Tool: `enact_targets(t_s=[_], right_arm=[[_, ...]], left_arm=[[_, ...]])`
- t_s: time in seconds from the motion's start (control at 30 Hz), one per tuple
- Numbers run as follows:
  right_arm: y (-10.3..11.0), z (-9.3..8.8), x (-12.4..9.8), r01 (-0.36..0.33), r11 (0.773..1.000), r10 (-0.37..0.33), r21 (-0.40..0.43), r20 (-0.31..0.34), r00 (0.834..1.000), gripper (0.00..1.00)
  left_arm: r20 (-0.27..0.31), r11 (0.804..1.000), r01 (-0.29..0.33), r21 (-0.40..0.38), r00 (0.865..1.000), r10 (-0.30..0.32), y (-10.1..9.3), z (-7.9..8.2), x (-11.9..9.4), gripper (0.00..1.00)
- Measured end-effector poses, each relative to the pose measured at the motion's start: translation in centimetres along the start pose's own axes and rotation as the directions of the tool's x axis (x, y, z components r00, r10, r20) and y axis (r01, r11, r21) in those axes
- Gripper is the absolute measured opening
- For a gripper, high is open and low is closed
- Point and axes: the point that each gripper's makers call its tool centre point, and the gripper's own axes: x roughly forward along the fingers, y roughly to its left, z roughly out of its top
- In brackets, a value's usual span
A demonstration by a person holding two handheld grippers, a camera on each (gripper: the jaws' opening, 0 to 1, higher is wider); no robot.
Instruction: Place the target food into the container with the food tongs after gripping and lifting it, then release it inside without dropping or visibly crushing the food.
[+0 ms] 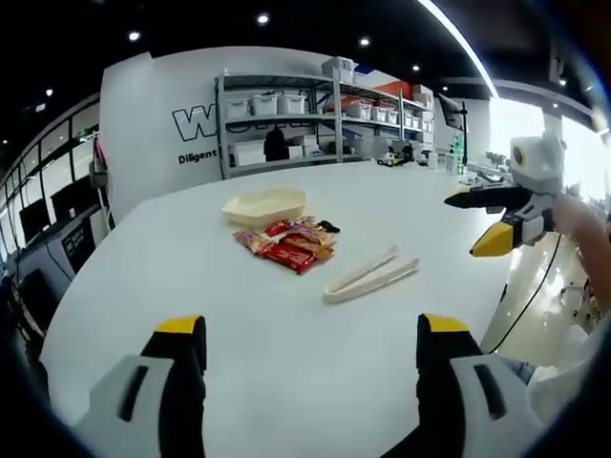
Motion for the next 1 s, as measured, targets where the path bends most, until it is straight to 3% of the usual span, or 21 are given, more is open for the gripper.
enact_targets(t_s=[1.0], right_arm=[[-0.7,-1.2,0.0,0.014,1.000,-0.014,-0.011,-0.040,0.999,0.97]], left_arm=[[-0.037,1.000,0.003,0.003,0.999,-0.002,-0.1,-0.5,0.3,0.89]])
